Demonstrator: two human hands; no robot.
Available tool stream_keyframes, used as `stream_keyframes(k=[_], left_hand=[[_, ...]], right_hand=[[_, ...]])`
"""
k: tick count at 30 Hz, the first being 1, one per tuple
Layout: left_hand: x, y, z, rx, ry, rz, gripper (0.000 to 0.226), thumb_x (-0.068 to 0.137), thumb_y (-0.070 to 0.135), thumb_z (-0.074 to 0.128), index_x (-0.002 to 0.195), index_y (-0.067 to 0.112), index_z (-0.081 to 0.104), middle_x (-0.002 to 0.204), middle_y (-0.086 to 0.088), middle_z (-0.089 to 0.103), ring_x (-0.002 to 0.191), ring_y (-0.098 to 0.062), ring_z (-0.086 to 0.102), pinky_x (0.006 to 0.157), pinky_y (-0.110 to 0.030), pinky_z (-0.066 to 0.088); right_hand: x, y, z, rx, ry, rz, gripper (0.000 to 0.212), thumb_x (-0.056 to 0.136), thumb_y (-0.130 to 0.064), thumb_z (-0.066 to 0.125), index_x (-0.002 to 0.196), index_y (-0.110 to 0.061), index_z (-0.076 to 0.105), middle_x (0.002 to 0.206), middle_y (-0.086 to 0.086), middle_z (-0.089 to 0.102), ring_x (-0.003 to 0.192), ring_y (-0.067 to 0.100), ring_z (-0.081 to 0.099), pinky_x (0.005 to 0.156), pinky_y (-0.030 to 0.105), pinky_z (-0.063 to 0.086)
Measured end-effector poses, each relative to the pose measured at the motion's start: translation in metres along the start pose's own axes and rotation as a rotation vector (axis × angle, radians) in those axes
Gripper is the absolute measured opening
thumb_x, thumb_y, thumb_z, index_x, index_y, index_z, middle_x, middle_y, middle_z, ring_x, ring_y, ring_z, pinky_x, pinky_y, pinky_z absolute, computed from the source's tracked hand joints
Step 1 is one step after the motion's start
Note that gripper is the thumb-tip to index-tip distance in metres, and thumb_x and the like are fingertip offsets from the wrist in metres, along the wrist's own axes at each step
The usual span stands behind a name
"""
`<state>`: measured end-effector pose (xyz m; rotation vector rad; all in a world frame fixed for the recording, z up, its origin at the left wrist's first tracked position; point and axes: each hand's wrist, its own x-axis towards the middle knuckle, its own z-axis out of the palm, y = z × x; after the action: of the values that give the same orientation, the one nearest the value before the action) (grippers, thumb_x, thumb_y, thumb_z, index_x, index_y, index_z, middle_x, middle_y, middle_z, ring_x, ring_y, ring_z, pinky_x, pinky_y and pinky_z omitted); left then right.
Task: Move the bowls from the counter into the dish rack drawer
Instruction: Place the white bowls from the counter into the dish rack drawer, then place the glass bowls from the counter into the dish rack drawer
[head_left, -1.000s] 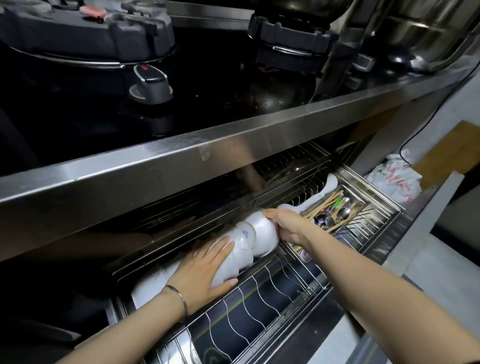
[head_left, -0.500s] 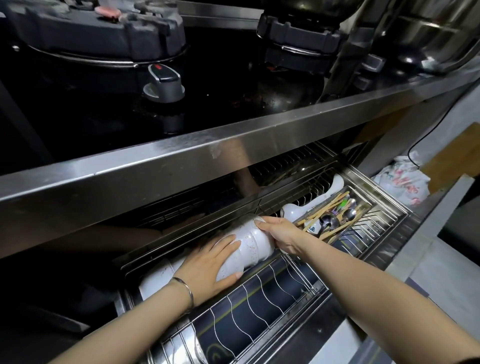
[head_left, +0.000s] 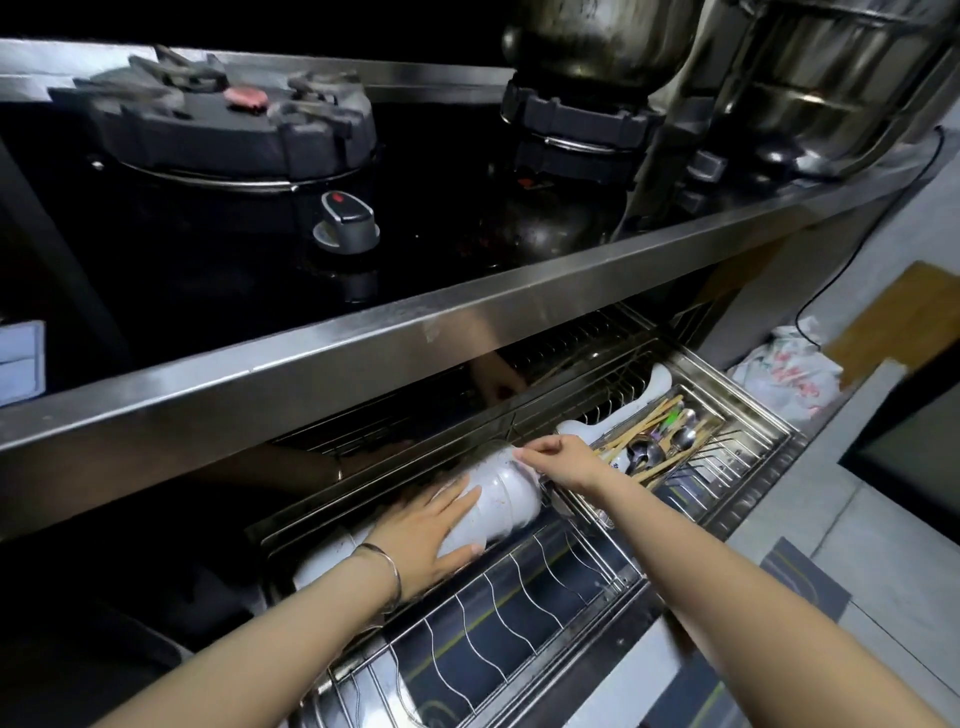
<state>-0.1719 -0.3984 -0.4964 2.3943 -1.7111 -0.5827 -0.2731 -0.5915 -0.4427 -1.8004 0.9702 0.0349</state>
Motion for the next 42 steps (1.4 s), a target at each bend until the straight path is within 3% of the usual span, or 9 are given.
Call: stream_keyframes(k=[7,13,18,21,24,29,33,38,42], left_hand=[[-0.027,0.047,-0.063,-0.005,0.114,0.133,0.06,0.093,0.051,0.039,0.146,0.027,0.023,0.156,0.008,0.018,0.144,-0.011,0.013,0.116,-0.028,0.01],[-0.09,0.091,-0.161,-0.008,0.427,0.338,0.058,0.088,0.055,0.046,0.139,0.029,0.035,0.147,0.012,0.038,0.139,-0.008,0.024,0.112,-0.022,0.012],[-0.166,0.084,-0.244,0.079,0.69,0.391,0.061,0.087,0.056,0.048,0.139,0.026,0.038,0.145,0.009,0.041,0.139,-0.01,0.027,0.114,-0.023,0.013],[-0.216,0.063,-0.285,0.16,0.82,0.333,0.066,0.085,0.062,0.044,0.14,0.025,0.038,0.146,0.008,0.041,0.139,-0.01,0.028,0.116,-0.026,0.017],[-0.265,0.032,-0.317,0.188,0.915,0.23,0.071,0.082,0.066,0.036,0.139,0.025,0.038,0.145,0.008,0.04,0.138,-0.009,0.029,0.114,-0.024,0.015],[-0.342,-0.024,-0.345,0.201,1.029,0.044,0.07,0.081,0.065,0.036,0.135,0.022,0.044,0.14,0.004,0.047,0.133,-0.007,0.031,0.111,-0.026,0.021],[-0.387,-0.067,-0.354,0.242,1.054,-0.099,0.077,0.079,0.073,0.031,0.135,0.021,0.045,0.141,0.002,0.046,0.136,-0.016,0.033,0.113,-0.03,0.021],[-0.422,-0.116,-0.356,0.247,1.113,-0.27,0.078,0.076,0.072,0.033,0.137,0.024,0.041,0.146,0.002,0.039,0.14,-0.017,0.024,0.114,-0.032,0.013],[-0.429,-0.147,-0.353,0.001,1.102,-0.403,0.086,0.072,0.072,0.044,0.142,0.023,0.032,0.151,0.001,0.031,0.141,-0.017,0.021,0.115,-0.035,0.017]], right_hand=[[-0.085,-0.03,-0.034,0.015,0.172,-0.271,0.02,0.091,-0.03,0.058,0.109,-0.025,0.065,0.111,-0.007,0.067,0.108,0.009,0.06,0.089,0.019,0.047],[-0.169,-0.09,-0.05,0.087,0.341,-0.514,0.023,0.095,-0.032,0.049,0.112,-0.032,0.065,0.11,-0.021,0.065,0.105,-0.009,0.056,0.083,0.008,0.042],[-0.219,-0.165,-0.031,0.13,0.283,-0.708,0.025,0.095,-0.03,0.05,0.115,-0.033,0.064,0.111,-0.026,0.065,0.104,-0.02,0.054,0.079,-0.005,0.038],[-0.234,-0.212,-0.005,0.104,0.198,-0.835,0.028,0.095,-0.024,0.05,0.121,-0.027,0.06,0.127,-0.019,0.056,0.11,-0.024,0.048,0.086,-0.005,0.036],[-0.242,-0.257,0.03,0.07,0.112,-0.937,0.028,0.093,-0.023,0.053,0.117,-0.036,0.058,0.132,-0.018,0.053,0.12,-0.016,0.046,0.102,0.009,0.037],[-0.251,-0.321,0.091,-0.006,0.014,-1.065,0.044,0.083,-0.048,0.055,0.125,-0.037,0.055,0.139,-0.015,0.051,0.131,0.004,0.045,0.11,0.028,0.035],[-0.255,-0.361,0.14,-0.042,-0.065,-1.132,0.044,0.088,-0.038,0.058,0.132,-0.032,0.051,0.133,-0.03,0.046,0.128,-0.007,0.042,0.112,0.029,0.035],[-0.256,-0.401,0.192,-0.086,-0.147,-1.147,0.047,0.088,-0.036,0.061,0.133,-0.033,0.047,0.141,-0.016,0.044,0.131,0.003,0.041,0.112,0.03,0.035],[-0.252,-0.422,0.225,-0.088,-0.2,-1.124,0.053,0.084,-0.042,0.064,0.133,-0.035,0.046,0.142,-0.01,0.047,0.133,0.01,0.041,0.109,0.029,0.035]])
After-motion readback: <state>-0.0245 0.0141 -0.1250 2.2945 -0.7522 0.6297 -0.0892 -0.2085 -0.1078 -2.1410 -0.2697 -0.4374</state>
